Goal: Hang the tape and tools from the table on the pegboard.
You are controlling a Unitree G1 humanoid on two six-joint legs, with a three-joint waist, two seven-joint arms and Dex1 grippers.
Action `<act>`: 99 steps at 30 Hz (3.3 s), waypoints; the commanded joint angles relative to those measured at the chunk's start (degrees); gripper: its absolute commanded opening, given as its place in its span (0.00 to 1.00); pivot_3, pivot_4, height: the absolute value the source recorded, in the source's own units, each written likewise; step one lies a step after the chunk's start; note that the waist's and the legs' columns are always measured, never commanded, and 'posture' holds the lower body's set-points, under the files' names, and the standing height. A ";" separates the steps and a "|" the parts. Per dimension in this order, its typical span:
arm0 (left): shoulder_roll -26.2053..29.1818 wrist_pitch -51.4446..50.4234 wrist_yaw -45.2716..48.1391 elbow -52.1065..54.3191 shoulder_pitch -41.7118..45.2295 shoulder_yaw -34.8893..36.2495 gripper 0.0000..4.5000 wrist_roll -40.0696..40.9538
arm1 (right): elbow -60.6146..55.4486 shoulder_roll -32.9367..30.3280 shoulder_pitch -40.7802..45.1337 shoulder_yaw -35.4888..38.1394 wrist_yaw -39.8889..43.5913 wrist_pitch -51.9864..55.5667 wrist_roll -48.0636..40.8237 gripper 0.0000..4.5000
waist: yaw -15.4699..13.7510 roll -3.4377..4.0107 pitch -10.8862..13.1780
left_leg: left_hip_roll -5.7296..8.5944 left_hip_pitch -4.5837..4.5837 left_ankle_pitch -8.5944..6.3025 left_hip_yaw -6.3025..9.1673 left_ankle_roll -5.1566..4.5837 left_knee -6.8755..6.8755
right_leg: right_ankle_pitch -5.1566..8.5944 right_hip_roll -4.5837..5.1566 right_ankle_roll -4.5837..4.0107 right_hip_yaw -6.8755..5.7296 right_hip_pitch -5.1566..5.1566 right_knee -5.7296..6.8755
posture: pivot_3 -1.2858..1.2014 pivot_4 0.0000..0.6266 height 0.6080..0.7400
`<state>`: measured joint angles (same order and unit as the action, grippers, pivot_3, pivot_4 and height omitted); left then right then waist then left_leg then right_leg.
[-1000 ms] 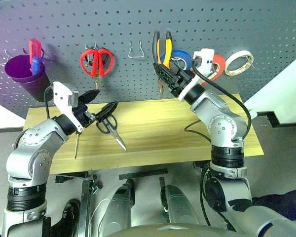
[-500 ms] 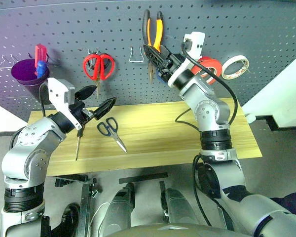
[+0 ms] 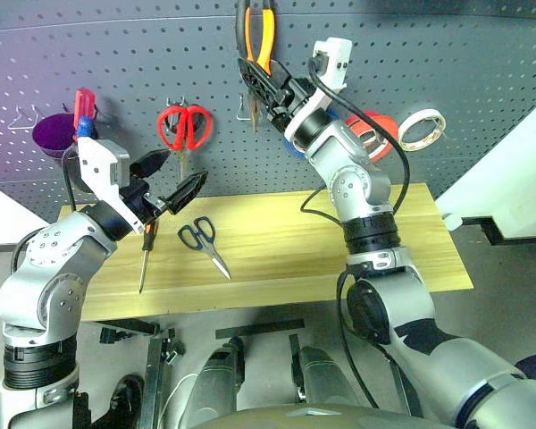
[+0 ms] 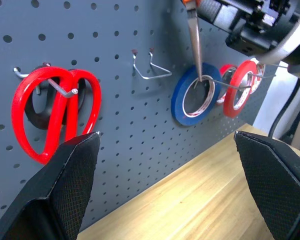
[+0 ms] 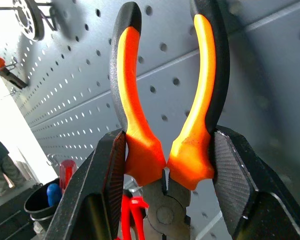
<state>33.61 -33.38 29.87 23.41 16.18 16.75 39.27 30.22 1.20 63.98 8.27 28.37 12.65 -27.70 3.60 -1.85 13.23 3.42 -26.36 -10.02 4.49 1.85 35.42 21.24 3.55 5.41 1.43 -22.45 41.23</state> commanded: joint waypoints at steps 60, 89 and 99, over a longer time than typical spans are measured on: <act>0.60 -1.30 -1.63 5.78 -4.32 1.07 1.00 2.75 | 31.47 -3.96 11.17 2.27 -5.04 -30.35 16.37 0.46 | -2.91 0.05 -0.14 | -0.06 1.19 -0.10 0.17 -0.16 0.01 | -0.09 -0.08 -0.20 -0.06 1.15 0.01 | 0.55 0.28 1.00; 1.33 -2.61 -2.16 6.47 -5.34 1.18 1.00 3.79 | 31.52 -1.25 6.01 -0.14 -8.63 -33.90 20.39 0.54 | -2.72 0.17 -0.06 | -0.09 1.22 -0.09 0.22 -0.19 -0.19 | -0.09 -0.10 -0.24 -0.08 1.16 -0.11 | 0.56 0.33 1.00; 1.37 -2.62 -2.07 6.37 -5.80 1.19 1.00 3.77 | 31.11 -1.31 5.38 -0.70 -8.17 -33.57 20.23 1.00 | -2.69 0.21 -0.04 | -0.12 1.42 -0.07 0.22 -0.20 -0.24 | -0.11 -0.10 -0.30 -0.07 1.37 -0.15 | 0.56 0.34 1.00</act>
<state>34.22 -36.16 27.63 27.93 10.13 16.76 42.53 63.30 0.82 68.45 6.71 21.03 -21.18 -6.95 0.91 -1.64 13.19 3.30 -24.92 -10.09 4.71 1.65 35.17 21.13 3.45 5.10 1.37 -21.08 41.07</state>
